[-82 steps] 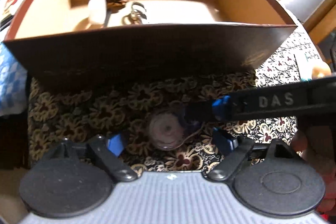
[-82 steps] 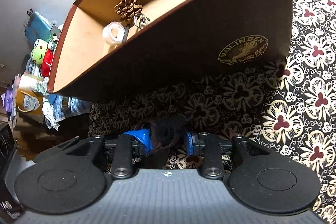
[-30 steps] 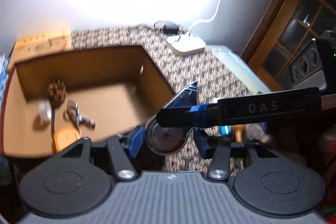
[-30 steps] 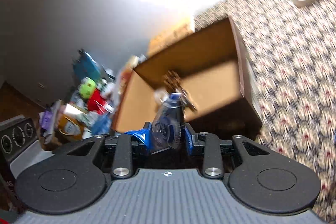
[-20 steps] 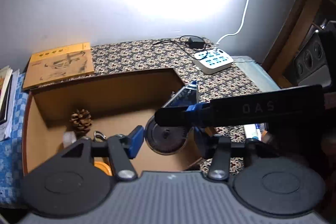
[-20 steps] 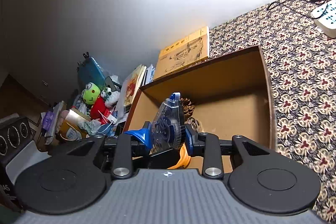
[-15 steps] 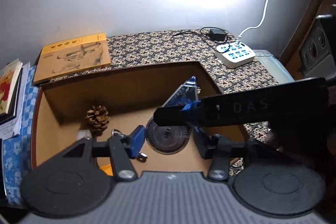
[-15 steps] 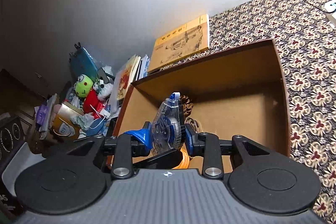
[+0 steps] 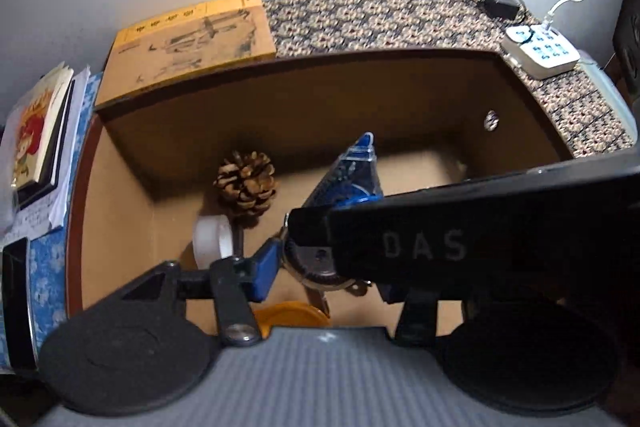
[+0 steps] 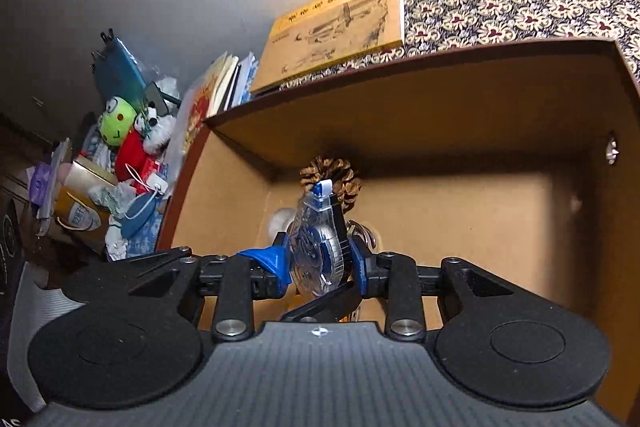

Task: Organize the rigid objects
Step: 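Carry the correction tape with the right gripper down into the box, then open the right gripper to release the correction tape beside the pine cone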

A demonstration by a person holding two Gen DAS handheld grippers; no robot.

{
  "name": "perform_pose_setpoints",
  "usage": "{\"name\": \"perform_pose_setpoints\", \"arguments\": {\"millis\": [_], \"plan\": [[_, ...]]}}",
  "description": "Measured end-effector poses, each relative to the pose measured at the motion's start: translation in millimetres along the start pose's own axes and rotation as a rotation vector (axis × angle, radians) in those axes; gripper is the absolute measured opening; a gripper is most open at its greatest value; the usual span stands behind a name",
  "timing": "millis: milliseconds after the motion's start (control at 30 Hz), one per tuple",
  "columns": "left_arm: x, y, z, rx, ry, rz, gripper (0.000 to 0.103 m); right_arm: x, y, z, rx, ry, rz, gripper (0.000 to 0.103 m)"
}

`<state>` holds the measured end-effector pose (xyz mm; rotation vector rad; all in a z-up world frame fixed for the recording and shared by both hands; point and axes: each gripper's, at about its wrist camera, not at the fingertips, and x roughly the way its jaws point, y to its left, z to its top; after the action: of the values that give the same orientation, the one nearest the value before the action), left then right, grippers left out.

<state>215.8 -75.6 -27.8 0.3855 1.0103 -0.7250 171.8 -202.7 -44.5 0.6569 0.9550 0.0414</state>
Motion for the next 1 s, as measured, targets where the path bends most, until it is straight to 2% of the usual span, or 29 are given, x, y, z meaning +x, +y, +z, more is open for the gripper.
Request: {"name": "perform_pose_setpoints", "arguments": {"millis": [67, 167, 300, 400, 533, 833, 1000], "plan": [[5, 1, 1, -0.003, 0.018, 0.014, 0.048, 4, 0, 0, -0.004, 0.008, -0.01, 0.015], [15, 2, 3, 0.008, 0.049, 0.083, 0.049, 9, -1, 3, -0.006, -0.011, -0.049, 0.015], [30, 6, 1, 0.006, 0.084, 0.146, 0.049, 8, -11, 6, 0.05, -0.044, -0.064, 0.015], [30, 8, 1, -0.004, 0.091, 0.133, 0.051, 7, -14, 6, 0.057, -0.072, -0.1, 0.015], [28, 5, 0, 0.009, 0.073, 0.161, 0.051, 5, -17, 6, 0.076, -0.097, -0.11, 0.015], [29, 14, -2, -0.066, 0.085, 0.164, 0.051, 2, -13, 2, 0.055, -0.14, -0.151, 0.015], [29, 15, -3, -0.085, 0.077, 0.186, 0.056, 2, -11, 1, 0.036, -0.161, -0.186, 0.015]]}}
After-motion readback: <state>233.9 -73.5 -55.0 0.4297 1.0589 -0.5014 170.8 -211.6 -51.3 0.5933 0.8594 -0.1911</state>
